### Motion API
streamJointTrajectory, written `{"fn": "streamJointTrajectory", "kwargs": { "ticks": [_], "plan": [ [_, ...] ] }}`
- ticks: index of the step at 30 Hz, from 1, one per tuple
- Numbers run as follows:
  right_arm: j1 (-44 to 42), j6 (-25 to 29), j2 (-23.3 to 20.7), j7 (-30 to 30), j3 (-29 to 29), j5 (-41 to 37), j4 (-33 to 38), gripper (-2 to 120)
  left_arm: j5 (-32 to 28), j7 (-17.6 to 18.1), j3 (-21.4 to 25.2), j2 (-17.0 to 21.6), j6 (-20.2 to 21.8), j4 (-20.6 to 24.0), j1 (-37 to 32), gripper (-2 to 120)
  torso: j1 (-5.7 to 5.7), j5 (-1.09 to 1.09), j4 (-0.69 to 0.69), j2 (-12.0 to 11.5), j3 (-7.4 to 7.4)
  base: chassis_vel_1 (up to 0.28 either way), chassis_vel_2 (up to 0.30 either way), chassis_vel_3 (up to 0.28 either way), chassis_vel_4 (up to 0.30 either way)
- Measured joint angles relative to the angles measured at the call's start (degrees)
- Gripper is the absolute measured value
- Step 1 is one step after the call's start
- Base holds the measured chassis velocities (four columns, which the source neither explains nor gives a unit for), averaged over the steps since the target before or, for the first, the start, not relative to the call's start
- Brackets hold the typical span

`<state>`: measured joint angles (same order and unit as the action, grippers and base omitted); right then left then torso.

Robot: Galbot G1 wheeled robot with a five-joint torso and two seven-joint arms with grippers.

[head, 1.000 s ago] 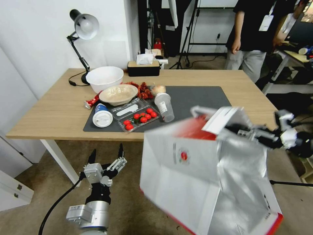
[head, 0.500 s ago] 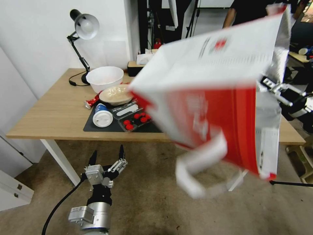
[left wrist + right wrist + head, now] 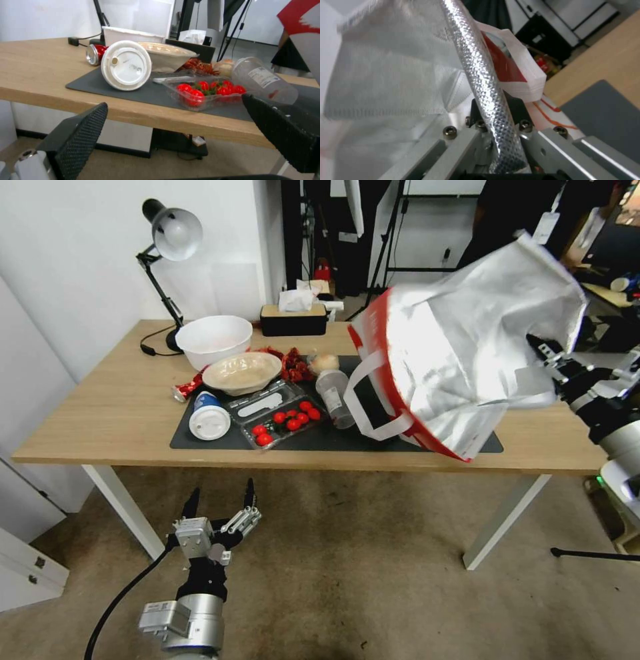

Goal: Pick up the food delivery bag from the floor and place it on the table.

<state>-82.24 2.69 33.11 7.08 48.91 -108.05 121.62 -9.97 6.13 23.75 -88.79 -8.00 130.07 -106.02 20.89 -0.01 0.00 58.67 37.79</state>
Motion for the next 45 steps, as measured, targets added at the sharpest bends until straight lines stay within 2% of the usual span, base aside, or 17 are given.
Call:
{"fn": "streamJointTrajectory", "kwargs": {
  "ticks": [6, 8, 10, 11, 15, 16, 24, 34, 45],
  "plan": [
    [1.71, 0.45, -0.01, 8.31, -0.31, -0.06, -0.03, 0, 0.14, -0.02, -0.12, -0.20, 0.09, -0.09, 0.11, 100, 0.00, 0.00, -0.01, 0.00, 0.00, 0.000, 0.000, 0.000, 0.000],
    [1.83, 0.43, -0.09, 8.87, -0.20, -0.17, -0.01, 0, 0.18, -0.03, -0.12, -0.21, 0.09, -0.10, 0.11, 100, 0.00, 0.00, -0.01, 0.00, 0.00, 0.000, 0.000, 0.000, 0.000],
    [2.89, 0.32, -0.82, 14.01, 0.16, -0.62, 0.45, 0, 0.44, -0.04, -0.17, -0.32, 0.09, -0.21, -0.02, 100, 0.00, 0.01, -0.01, 0.00, 0.00, 0.000, 0.000, 0.000, 0.000],
    [2.89, 0.32, -0.82, 14.01, 0.16, -0.62, 0.45, 0, 0.44, -0.04, -0.17, -0.32, 0.09, -0.21, -0.02, 100, 0.00, 0.01, -0.01, 0.00, 0.00, 0.000, 0.000, 0.000, 0.000],
    [6.05, -0.60, -1.64, 22.00, -0.10, -1.09, 1.54, 0, 0.83, -0.07, -0.38, -0.61, 0.09, -0.36, -0.11, 100, 0.00, 0.00, 0.00, 0.00, 0.00, 0.000, 0.000, 0.000, 0.000],
    [6.05, -0.60, -1.64, 22.00, -0.10, -1.09, 1.54, 0, 0.83, -0.07, -0.38, -0.61, 0.09, -0.36, -0.11, 100, 0.00, 0.00, 0.00, 0.00, 0.00, 0.000, 0.000, 0.000, 0.000],
    [10.98, -6.24, -3.00, 32.04, -1.65, -2.57, 2.32, 0, 1.09, -0.10, -0.50, -0.83, 0.07, -0.52, -0.14, 100, 0.00, 0.00, -0.01, -0.01, 0.00, 0.000, 0.000, 0.000, 0.000],
    [13.88, -10.17, -5.13, 36.95, -2.13, -4.45, 1.51, 0, 1.09, -0.09, -0.42, -0.69, -0.08, -0.56, -0.20, 100, 0.00, 0.00, 0.00, -0.01, 0.00, 0.000, 0.000, 0.000, 0.000],
    [15.33, -11.95, -5.00, 36.49, -4.36, -4.31, 0.47, 0, 1.02, 0.12, -0.24, -0.55, -0.08, -0.41, -0.10, 100, 0.00, 0.01, 0.00, -0.01, -0.01, 0.000, 0.000, 0.000, 0.000]
  ]
}}
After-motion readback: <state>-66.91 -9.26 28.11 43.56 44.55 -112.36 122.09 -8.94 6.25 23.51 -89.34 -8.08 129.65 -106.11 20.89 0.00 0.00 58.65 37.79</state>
